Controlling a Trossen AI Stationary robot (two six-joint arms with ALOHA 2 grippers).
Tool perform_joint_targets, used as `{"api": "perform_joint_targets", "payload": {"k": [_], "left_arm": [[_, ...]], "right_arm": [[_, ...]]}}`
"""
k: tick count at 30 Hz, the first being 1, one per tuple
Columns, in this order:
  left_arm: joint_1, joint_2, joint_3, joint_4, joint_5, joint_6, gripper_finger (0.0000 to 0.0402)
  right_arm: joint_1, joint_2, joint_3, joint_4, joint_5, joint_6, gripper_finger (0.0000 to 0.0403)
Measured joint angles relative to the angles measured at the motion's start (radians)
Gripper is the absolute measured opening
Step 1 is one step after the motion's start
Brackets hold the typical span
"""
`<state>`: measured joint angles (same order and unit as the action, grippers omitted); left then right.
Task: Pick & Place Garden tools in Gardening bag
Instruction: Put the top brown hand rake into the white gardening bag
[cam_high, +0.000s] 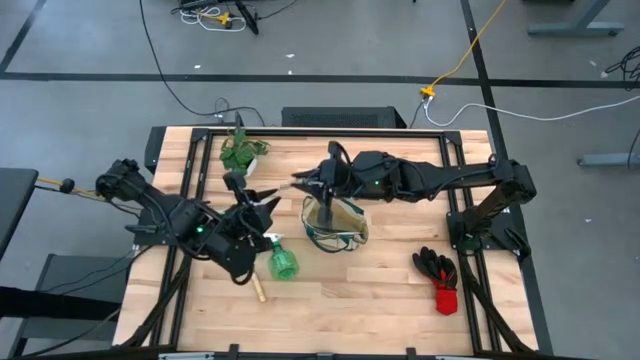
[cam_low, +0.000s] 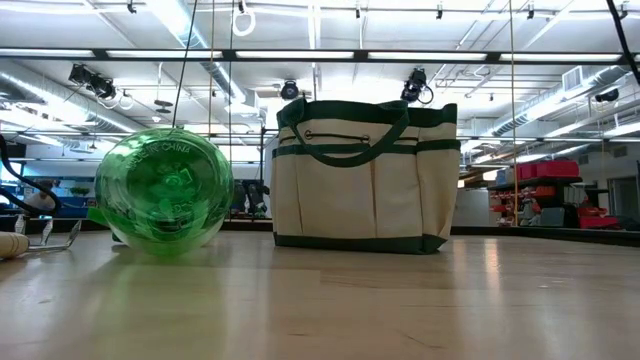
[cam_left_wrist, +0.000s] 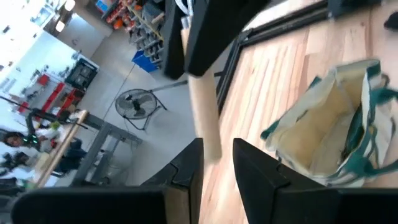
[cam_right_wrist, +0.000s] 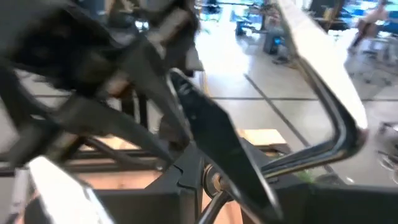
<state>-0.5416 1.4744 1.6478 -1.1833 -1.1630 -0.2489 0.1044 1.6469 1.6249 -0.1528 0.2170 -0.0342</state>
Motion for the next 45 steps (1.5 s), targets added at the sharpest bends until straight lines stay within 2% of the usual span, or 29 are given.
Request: {"api": "perform_joint_targets", "payload": {"k": [5,11,22,36,39,45], "left_arm": [[-0.024,-0.023,-0.002,-0.052,-0.011,-0.039,0.0092],[-0.030,-0.063,-0.001,-0.128,0.124,-0.122,0.0092],[-0.028,-0.070,-0.001,-0.332,0.227,-0.283,0.0092],[-0.027,-0.069,-0.001,-0.360,0.244,-0.324,0.0092],[-0.027,-0.069,-0.001,-0.359,0.244,-0.324,0.0092],[-0.027,-0.069,-0.001,-0.358,0.245,-0.325,0.0092]], "right_arm": [[0.002,-0.007,0.000,-0.063,0.017,0.027,0.0054],[0.001,-0.022,0.000,-0.134,0.020,0.069,0.0054],[0.001,-0.034,0.000,-0.388,0.035,0.189,0.0054],[-0.003,-0.034,0.000,-0.696,-0.003,0.350,0.0054],[-0.003,-0.034,0.000,-0.739,-0.008,0.389,0.0054],[-0.002,-0.027,0.000,-0.761,-0.084,0.420,0.0054]]}}
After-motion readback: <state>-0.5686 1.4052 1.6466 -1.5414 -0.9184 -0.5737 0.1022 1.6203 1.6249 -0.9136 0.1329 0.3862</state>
